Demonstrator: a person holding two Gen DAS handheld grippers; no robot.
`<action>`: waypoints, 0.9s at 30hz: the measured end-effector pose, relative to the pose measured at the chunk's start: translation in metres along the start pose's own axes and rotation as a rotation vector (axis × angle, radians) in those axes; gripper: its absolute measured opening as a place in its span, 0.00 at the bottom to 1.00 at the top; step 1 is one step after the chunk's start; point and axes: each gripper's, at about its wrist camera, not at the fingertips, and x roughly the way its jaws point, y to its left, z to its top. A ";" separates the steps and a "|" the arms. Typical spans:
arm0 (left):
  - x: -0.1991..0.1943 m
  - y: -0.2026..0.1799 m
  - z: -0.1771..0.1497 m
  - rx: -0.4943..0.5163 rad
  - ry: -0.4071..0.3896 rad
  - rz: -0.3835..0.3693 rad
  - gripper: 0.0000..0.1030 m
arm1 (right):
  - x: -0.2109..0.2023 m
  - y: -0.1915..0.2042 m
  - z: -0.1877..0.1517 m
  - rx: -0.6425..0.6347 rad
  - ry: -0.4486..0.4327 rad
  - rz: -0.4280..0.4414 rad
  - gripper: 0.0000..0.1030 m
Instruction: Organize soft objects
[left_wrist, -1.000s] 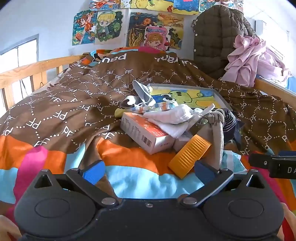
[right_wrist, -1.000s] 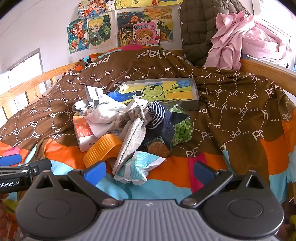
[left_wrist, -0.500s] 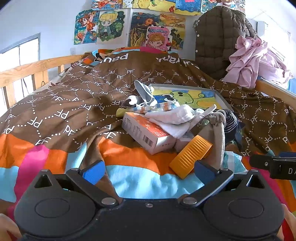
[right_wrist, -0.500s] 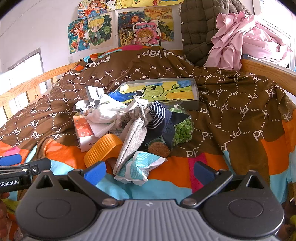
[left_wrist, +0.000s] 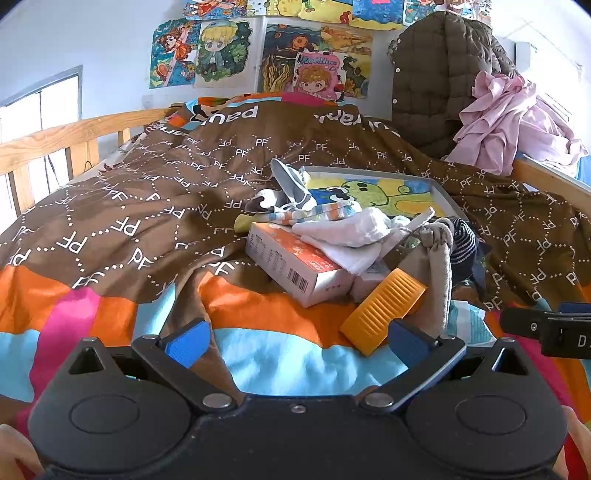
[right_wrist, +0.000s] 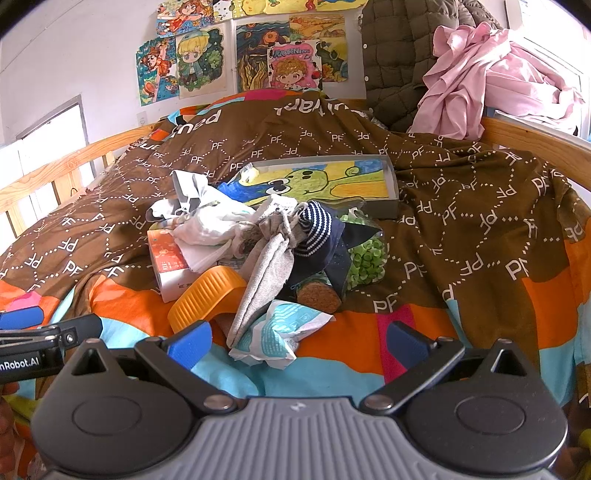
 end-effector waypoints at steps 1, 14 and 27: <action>0.000 0.000 0.000 0.000 0.000 0.000 0.99 | 0.000 0.000 0.000 0.000 0.000 0.000 1.00; 0.000 0.000 0.000 0.001 0.000 -0.001 0.99 | 0.001 0.000 0.000 -0.001 0.001 0.000 1.00; 0.001 0.002 -0.001 -0.008 0.007 -0.006 0.99 | 0.001 0.001 0.000 0.000 0.001 0.000 1.00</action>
